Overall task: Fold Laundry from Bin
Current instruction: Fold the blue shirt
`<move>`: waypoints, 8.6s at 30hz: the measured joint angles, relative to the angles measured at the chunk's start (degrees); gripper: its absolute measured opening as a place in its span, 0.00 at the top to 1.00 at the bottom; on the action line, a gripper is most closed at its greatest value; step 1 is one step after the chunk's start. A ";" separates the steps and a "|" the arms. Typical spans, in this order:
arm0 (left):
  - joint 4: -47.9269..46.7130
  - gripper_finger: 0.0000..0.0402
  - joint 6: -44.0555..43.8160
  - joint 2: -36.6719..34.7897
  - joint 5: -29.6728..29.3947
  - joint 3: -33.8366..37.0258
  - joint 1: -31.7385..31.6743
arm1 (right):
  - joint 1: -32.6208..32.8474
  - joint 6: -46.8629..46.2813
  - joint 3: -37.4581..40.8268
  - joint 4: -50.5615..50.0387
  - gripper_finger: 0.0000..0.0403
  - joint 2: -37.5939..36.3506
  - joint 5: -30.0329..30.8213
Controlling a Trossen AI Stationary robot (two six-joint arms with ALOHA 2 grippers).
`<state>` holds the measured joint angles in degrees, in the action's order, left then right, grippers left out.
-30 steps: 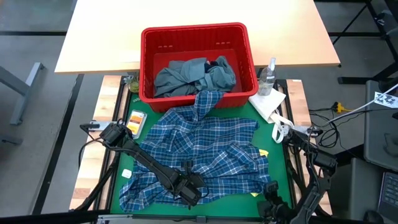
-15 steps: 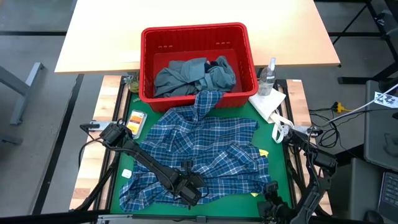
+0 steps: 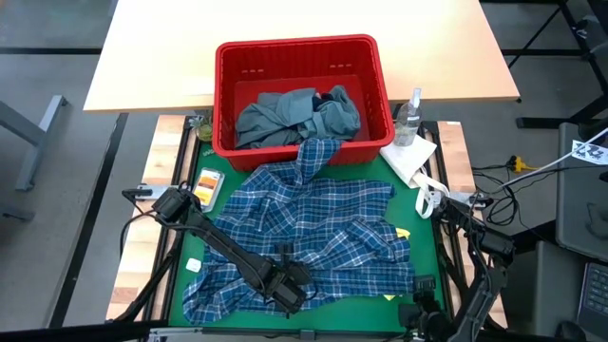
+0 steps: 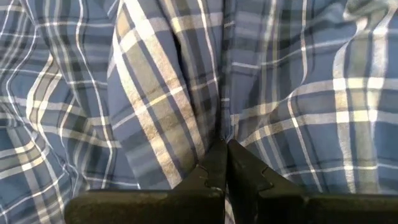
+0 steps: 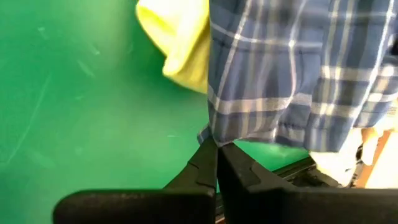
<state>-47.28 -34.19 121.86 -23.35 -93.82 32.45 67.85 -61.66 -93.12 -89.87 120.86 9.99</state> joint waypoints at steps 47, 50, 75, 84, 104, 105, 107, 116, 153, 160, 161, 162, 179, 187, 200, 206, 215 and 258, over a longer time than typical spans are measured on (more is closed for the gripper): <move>-4.11 0.90 0.34 -3.98 -2.24 0.02 0.26 | -2.19 9.45 3.80 -0.20 0.98 -0.07 -11.70; -4.19 0.83 0.35 -3.98 -2.46 0.02 0.24 | -2.27 9.43 4.69 -0.23 0.93 -0.07 -11.73; 2.91 0.77 1.85 -4.05 1.34 -6.92 1.80 | -2.64 1.43 4.79 0.43 0.58 -8.72 -2.15; 14.15 0.77 1.77 -3.93 1.43 0.01 4.27 | -4.57 3.53 4.79 7.15 0.58 -8.59 16.31; 18.81 0.77 1.32 -3.85 1.36 4.22 5.64 | -9.68 11.42 6.11 9.46 0.60 -8.50 6.70; 18.77 0.77 1.32 -3.85 1.36 4.22 5.64 | -9.68 11.43 6.63 9.76 0.61 -8.50 6.27; 18.76 0.77 1.32 -3.85 1.38 4.22 5.64 | -9.69 12.13 8.26 11.48 0.64 -8.50 4.86; 18.74 0.77 1.32 -3.85 1.38 4.22 5.64 | -9.75 12.91 11.37 14.52 0.84 -8.44 5.41; 17.12 0.77 6.31 -5.66 -5.49 4.20 5.44 | -13.71 15.64 5.60 -0.19 0.88 -8.46 7.50; 12.96 0.77 6.29 -10.03 -4.82 4.17 5.44 | -15.93 18.54 5.60 -0.13 0.65 -8.48 0.91; 11.52 0.77 6.30 -10.94 -4.55 4.17 5.46 | -15.96 19.88 5.60 -0.15 0.63 -8.48 -0.16; 10.02 0.77 6.22 -11.76 -3.69 4.17 5.45 | -15.95 20.44 5.60 -0.15 0.61 -8.48 -1.10; -1.61 0.77 -9.38 -16.04 13.82 4.15 16.40 | -15.76 19.64 4.13 0.10 0.54 -13.03 -4.68; -1.62 0.76 -23.19 -15.72 9.20 4.13 23.96 | -15.72 19.60 4.13 6.68 0.54 -13.03 -7.19; -6.86 0.55 -29.74 -8.74 10.54 4.13 28.75 | -15.69 27.49 4.13 26.87 0.54 -13.03 -2.06; -14.59 0.56 -34.35 -5.98 10.82 4.20 30.04 | -15.76 29.01 5.91 29.33 0.54 -13.03 6.45; -12.08 0.57 -38.57 -6.14 10.03 4.20 30.32 | -15.76 28.80 9.69 31.87 0.54 -13.03 5.89; -18.28 0.99 -43.99 -5.54 -0.01 4.17 29.70 | -15.76 28.97 9.83 32.89 0.54 -12.98 5.84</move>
<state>-65.55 -78.17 116.33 -23.37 -89.65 62.15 52.10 -32.69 -83.30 -56.98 107.87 15.84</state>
